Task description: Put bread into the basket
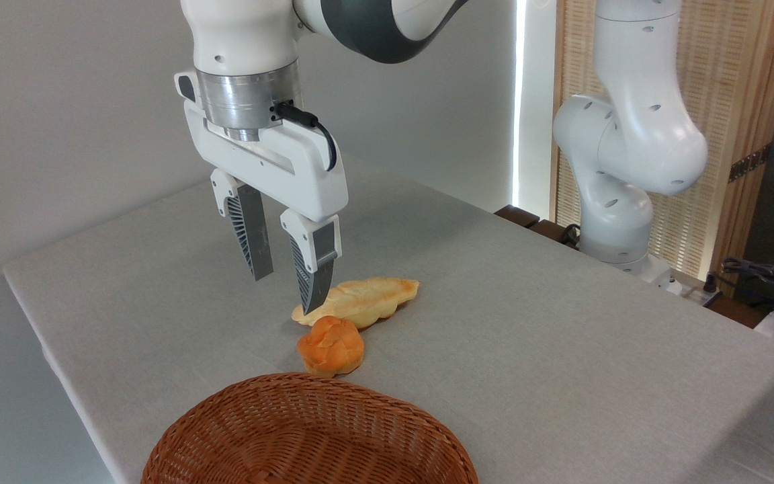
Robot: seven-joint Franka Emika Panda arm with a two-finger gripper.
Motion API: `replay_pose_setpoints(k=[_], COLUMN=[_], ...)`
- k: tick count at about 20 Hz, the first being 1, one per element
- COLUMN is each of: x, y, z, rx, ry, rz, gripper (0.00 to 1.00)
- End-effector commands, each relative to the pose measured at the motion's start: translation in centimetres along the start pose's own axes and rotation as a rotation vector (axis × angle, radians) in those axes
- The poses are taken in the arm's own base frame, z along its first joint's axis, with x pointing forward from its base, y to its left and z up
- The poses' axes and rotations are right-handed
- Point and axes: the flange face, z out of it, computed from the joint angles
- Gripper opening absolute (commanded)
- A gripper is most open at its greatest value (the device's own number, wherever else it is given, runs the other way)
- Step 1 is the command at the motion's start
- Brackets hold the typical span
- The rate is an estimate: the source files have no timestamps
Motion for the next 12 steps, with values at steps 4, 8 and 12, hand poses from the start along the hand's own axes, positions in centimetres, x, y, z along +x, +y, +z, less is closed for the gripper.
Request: replay_pose_setpoints(k=[4, 8, 12], x=[0.1, 0.2, 0.1], y=[-0.1, 0.3, 1.3], z=[-0.3, 0.2, 2.2], rx=[0.000, -0.007, -0.035], ry=[-0.005, -0.013, -0.046], rz=[0.015, 0.022, 0.036], gripper=[1.00, 1.00, 1.00])
